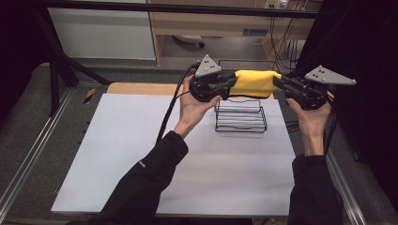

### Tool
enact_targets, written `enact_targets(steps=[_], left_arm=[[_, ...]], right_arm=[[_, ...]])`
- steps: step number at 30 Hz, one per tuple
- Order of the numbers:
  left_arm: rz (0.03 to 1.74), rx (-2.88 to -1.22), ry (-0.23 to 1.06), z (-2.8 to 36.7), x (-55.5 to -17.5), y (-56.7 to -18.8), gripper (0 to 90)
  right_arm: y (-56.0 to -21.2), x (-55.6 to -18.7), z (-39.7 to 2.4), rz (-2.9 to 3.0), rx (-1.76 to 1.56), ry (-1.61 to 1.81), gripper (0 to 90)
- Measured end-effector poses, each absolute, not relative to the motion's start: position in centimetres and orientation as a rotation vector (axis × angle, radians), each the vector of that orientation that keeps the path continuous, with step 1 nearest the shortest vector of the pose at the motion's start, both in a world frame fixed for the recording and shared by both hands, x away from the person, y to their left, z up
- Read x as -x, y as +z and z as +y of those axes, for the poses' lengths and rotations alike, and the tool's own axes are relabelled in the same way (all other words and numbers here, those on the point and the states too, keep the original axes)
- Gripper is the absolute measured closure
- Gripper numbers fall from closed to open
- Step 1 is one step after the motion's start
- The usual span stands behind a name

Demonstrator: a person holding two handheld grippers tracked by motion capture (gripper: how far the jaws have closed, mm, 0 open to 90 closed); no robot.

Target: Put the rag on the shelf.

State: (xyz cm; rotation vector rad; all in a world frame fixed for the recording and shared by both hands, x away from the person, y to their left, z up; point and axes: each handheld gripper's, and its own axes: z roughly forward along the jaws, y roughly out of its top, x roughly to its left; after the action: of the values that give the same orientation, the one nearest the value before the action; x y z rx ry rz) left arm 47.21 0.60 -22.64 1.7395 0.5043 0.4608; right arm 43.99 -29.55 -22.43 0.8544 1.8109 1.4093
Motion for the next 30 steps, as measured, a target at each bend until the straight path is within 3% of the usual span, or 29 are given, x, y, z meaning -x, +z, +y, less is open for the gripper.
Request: enact_targets(steps=[9,15,20,25,30], left_arm=[[0.566,-1.709,0.438,1.3,-47.3,-20.1,68.1],[0.647,-1.727,0.432,0.1,-49.0,-19.5,75.4],[0.627,-1.797,0.369,-0.7,-49.3,-20.2,89.0],[0.601,-1.852,0.345,-1.0,-48.7,-21.5,89.8],[0.589,-1.887,0.349,-1.0,-48.5,-22.7,89.9]], right_arm=[[-23.2,-43.9,-29.7,1.844,-0.822,1.412,81.3],[-23.5,-43.6,-29.8,1.87,-0.789,1.397,80.6],[-24.0,-43.6,-30.0,1.884,-0.784,1.401,79.7],[-24.4,-43.5,-30.1,1.907,-0.793,1.391,75.4],[-24.6,-43.2,-29.9,1.947,-0.821,1.371,63.9]])
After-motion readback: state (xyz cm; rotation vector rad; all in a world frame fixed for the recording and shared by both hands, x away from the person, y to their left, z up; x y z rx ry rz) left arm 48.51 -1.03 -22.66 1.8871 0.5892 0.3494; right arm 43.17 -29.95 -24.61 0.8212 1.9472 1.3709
